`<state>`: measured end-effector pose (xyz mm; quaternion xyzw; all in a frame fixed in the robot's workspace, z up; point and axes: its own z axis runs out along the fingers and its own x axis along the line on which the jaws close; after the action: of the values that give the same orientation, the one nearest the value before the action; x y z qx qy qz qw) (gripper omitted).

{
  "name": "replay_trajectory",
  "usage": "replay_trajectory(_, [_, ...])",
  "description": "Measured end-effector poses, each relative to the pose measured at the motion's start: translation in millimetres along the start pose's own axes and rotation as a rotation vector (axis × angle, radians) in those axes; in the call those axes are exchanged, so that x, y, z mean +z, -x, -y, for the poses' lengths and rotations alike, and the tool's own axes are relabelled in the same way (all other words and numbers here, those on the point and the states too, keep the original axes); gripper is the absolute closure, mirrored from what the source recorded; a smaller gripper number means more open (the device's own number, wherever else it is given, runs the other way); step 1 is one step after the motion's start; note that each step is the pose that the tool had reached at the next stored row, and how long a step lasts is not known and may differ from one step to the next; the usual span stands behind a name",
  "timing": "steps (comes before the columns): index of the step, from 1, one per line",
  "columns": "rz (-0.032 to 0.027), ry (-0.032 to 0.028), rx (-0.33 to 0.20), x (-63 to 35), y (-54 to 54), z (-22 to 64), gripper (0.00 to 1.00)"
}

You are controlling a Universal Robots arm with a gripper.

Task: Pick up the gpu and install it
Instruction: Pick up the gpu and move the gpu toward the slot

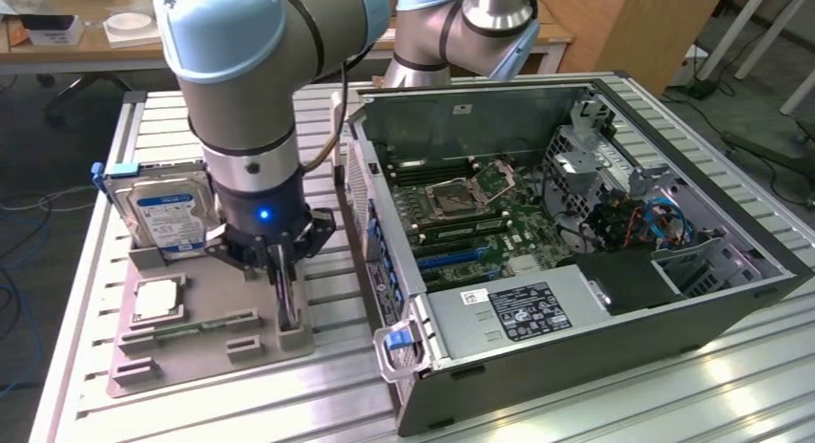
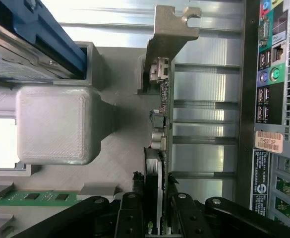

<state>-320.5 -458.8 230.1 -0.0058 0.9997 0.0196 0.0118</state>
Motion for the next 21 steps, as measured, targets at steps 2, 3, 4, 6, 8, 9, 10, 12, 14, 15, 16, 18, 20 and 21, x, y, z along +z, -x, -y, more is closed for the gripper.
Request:
replay_trajectory(2, [-0.0001,0.0,0.0,-8.8,0.4,-0.3,0.73])
replay_trajectory(3, [0.0,0.0,0.0,-13.3,0.5,-0.5,0.73])
replay_trajectory(4, [0.0,0.0,0.0,-17.5,0.6,-0.7,0.73])
replay_trajectory(6, [0.0001,0.0001,0.0,-26.5,0.9,-1.0,0.73])
replay_trajectory(8, [0.0001,0.0,0.0,-35.0,1.1,-1.3,0.73])
replay_trajectory(9, [0.0001,0.0,0.0,-38.5,1.2,-1.5,0.73])
replay_trajectory(10, [0.0001,0.0001,0.0,-41.9,1.3,-1.6,0.73])
replay_trajectory(12, [0.0,0.0001,0.0,-48.6,1.5,-1.8,0.73])
replay_trajectory(14, [0.0,0.0001,0.0,-54.4,1.6,-2.0,0.73])
replay_trajectory(15, [0.0,0.0003,0.0,-57.3,1.7,-2.1,0.73])
replay_trajectory(16, [0.0001,0.0006,0.0,-59.6,1.8,-2.2,0.73])
replay_trajectory(18, [0.0,0.0011,0.0,-64.6,1.9,-2.4,0.73])
replay_trajectory(20, [0.0001,0.003,0.0,-69.8,2.1,-2.3,0.73])
replay_trajectory(21, [0.0001,0.0043,0.0,-72.3,2.1,-2.4,0.73])
